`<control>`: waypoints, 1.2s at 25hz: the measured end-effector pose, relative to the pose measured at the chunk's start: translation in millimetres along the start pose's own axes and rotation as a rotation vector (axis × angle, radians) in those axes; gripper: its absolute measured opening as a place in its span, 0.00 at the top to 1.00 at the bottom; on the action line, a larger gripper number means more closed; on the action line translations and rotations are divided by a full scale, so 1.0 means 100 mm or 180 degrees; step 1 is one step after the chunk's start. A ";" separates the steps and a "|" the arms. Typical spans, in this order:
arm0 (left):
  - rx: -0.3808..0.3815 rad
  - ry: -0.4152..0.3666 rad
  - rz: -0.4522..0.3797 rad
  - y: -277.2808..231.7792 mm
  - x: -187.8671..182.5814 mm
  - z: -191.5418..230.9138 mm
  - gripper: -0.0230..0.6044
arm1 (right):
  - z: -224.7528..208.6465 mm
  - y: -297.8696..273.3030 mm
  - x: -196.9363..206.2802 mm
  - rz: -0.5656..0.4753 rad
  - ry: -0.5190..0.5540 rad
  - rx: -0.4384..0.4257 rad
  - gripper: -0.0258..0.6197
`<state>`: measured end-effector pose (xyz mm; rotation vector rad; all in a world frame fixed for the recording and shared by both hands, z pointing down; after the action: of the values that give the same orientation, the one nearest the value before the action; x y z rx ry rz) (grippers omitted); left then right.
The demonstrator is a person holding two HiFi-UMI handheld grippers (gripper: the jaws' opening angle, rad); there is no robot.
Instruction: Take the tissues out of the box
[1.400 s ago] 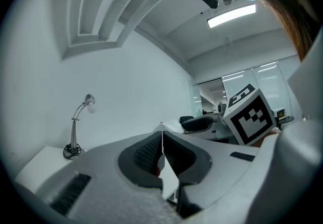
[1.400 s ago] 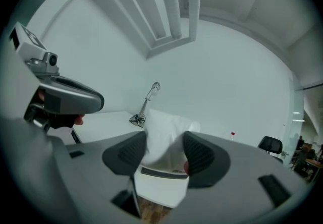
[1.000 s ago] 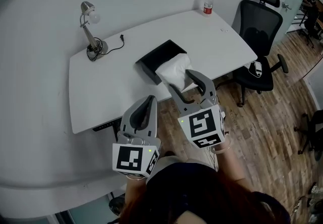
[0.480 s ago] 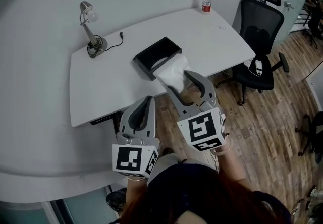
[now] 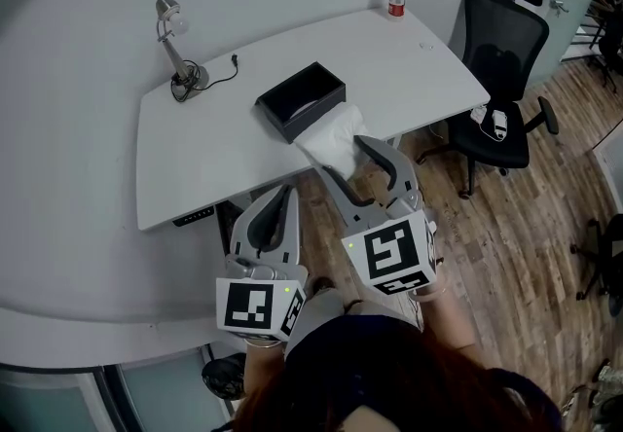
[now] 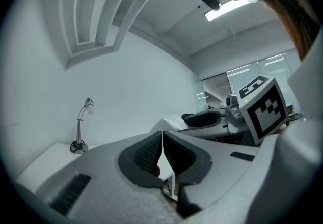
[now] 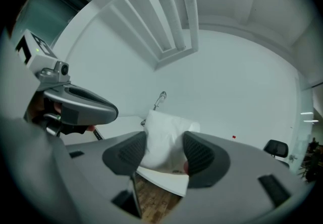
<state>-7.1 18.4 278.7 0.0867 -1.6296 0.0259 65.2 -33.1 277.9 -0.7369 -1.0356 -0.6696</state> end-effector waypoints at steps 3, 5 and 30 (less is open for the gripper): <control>-0.0015 0.0001 0.0009 0.06 0.00 -0.03 0.92 | 0.02 0.08 -0.01 0.0021 0.0024 0.0013 0.58; -0.0020 -0.0005 0.0010 0.09 0.00 -0.07 0.92 | 0.03 0.13 -0.01 0.0029 0.0036 0.0019 0.58; -0.0127 -0.0016 0.0018 0.35 -0.03 -0.32 0.92 | 0.20 0.52 -0.01 -0.0172 -0.0044 -0.0103 0.59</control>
<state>22.5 56.1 278.8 0.0515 -1.6345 -0.0026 95.0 13.2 272.1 -0.7447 -1.0623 -0.7301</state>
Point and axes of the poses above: the fingertips, and each gripper's own axes: y backward along the fingers, z to its left, x out of its underside, the point moved 1 cm from there along y, backward along the fingers, and after that the axes turned 14 degrees about -x, right-handed, at the moved point
